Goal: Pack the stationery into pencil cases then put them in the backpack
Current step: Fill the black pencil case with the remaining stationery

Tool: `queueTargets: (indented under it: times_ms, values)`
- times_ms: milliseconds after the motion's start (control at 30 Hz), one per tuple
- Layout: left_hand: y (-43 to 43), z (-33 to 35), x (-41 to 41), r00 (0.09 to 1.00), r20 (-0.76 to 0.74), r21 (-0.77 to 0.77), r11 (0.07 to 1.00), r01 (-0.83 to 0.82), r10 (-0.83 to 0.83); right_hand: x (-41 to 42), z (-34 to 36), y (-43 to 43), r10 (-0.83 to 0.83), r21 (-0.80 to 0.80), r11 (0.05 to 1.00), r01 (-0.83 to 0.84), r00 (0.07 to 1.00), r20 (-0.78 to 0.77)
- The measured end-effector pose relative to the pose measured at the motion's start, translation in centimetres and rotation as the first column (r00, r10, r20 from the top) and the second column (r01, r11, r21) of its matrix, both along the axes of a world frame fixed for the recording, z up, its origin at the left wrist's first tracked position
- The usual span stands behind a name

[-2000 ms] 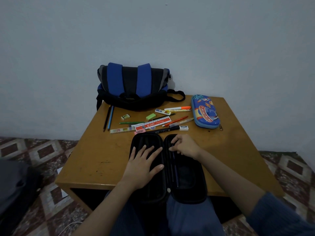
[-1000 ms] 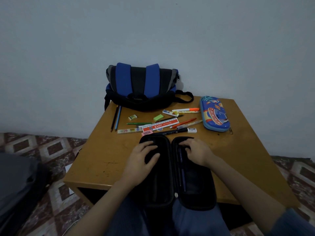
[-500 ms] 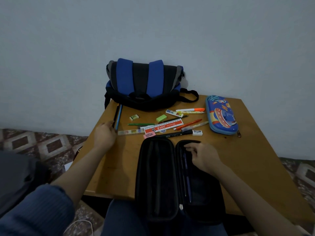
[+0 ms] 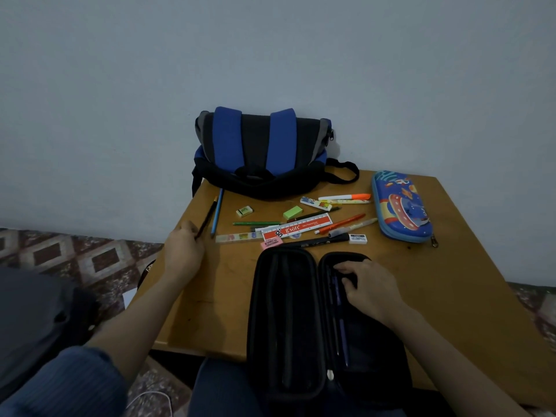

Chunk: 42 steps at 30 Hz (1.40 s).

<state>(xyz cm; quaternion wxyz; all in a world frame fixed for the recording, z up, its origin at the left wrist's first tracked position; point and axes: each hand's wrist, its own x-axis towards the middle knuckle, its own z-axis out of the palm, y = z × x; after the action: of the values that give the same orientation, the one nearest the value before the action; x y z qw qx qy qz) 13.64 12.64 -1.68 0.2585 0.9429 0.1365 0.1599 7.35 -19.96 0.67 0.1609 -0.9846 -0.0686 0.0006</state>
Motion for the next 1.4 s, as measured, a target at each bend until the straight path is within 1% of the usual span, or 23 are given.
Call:
queueTargets:
  times_ms: [67,133,233,300,367,433,467,533,600,633,733,800,867,933,1033,1100,1167,1233,1267,1333,1367,1400]
  values:
    - [0.1,0.4,-0.7,0.999,0.040,-0.021,0.999,-0.027,0.028,-0.2,0.1,0.1,-0.008,0.004,1.000,0.008,1.000,-0.004]
    - [0.2,1.2,-1.3,0.991,0.124,-0.088,0.995,-0.035,0.046,-0.3,0.2,0.2,-0.010,0.007,1.000,0.010,1.000,-0.003]
    - [-0.2,3.4,-2.5,0.937,0.343,-0.172,0.985,-0.007,0.066,-0.4,0.3,0.4,-0.011,0.002,1.000,0.011,1.000,-0.008]
    - [-0.9,5.5,-3.1,0.881,0.470,-0.227,0.973,0.050,0.064,-0.5,0.5,0.4,-0.011,-0.009,1.000,0.011,1.000,-0.012]
    - [-2.0,7.8,-3.8,0.825,0.560,-0.323,0.937,0.131,0.077,-0.5,0.6,0.4,-0.010,-0.018,1.000,0.009,1.000,-0.022]
    - [-3.2,9.9,-4.5,0.786,0.613,-0.401,0.890,0.216,0.085,-0.7,0.7,0.4,-0.008,-0.024,1.000,0.007,0.999,-0.032]
    - [-3.7,10.6,-4.7,0.789,0.610,-0.432,0.867,0.247,0.079,-0.6,0.7,0.4,-0.007,-0.025,1.000,0.006,0.999,-0.036]
    - [-4.8,11.0,-4.9,0.834,0.547,-0.517,0.812,0.271,0.069,-0.6,0.7,0.4,-0.012,-0.017,1.000,0.011,0.999,-0.043]
    - [-6.0,10.5,-5.2,0.897,0.438,-0.616,0.744,0.258,0.052,-0.6,0.6,0.3,-0.017,-0.011,1.000,0.016,0.999,-0.050]
    - [-6.6,9.9,-5.5,0.917,0.397,-0.620,0.744,0.248,0.025,-0.7,0.6,0.3,-0.015,-0.007,1.000,0.014,0.998,-0.055]
    - [-8.3,8.0,-6.3,0.940,0.334,-0.516,0.820,0.247,-0.073,-0.6,0.5,0.3,-0.013,0.016,1.000,0.014,0.998,-0.063]
    - [-8.8,7.0,-6.6,0.947,0.308,-0.526,0.814,0.245,-0.086,-0.6,0.6,0.3,-0.010,0.014,1.000,0.011,0.998,-0.063]
    - [-8.9,6.3,-6.5,0.964,0.259,-0.573,0.794,0.204,-0.060,-0.6,0.6,0.2,-0.006,0.001,1.000,0.006,0.998,-0.060]
    - [-8.9,5.6,-6.5,0.983,0.181,-0.654,0.743,0.144,-0.031,-0.6,0.6,0.2,-0.008,-0.010,1.000,0.007,0.998,-0.057]
    - [-8.7,4.7,-6.7,0.999,0.039,-0.802,0.597,0.025,0.010,-0.5,0.6,0.2,-0.005,-0.015,1.000,0.004,0.998,-0.055]
    - [-8.7,4.4,-7.0,1.000,-0.027,-0.860,0.510,-0.026,0.006,-0.5,0.6,0.3,-0.002,-0.013,1.000,0.001,0.999,-0.054]
    - [-8.9,4.2,-7.3,0.996,-0.075,-0.874,0.484,-0.042,-0.048,-0.6,0.6,0.2,-0.002,-0.013,1.000,0.002,0.999,-0.051]
    - [-9.5,4.1,-7.7,0.978,-0.133,-0.869,0.494,-0.035,-0.163,-0.6,0.6,0.2,0.001,-0.016,1.000,-0.001,0.999,-0.051]
    - [-9.7,4.1,-7.8,0.958,-0.174,-0.849,0.527,-0.029,-0.228,-0.6,0.6,0.2,0.003,-0.020,1.000,-0.004,0.999,-0.048]
    - [-10.2,4.2,-8.0,0.900,-0.283,-0.752,0.659,0.007,-0.332,-0.6,0.5,0.3,0.003,-0.027,1.000,-0.004,0.999,-0.050]
    - [-10.5,4.2,-8.1,0.874,-0.322,-0.701,0.712,0.037,-0.362,-0.7,0.4,0.3,0.003,-0.027,1.000,-0.004,0.999,-0.048]
    - [-10.6,4.4,-8.1,0.860,-0.342,-0.663,0.746,0.066,-0.380,-0.6,0.4,0.3,0.007,-0.029,1.000,-0.008,0.999,-0.041]
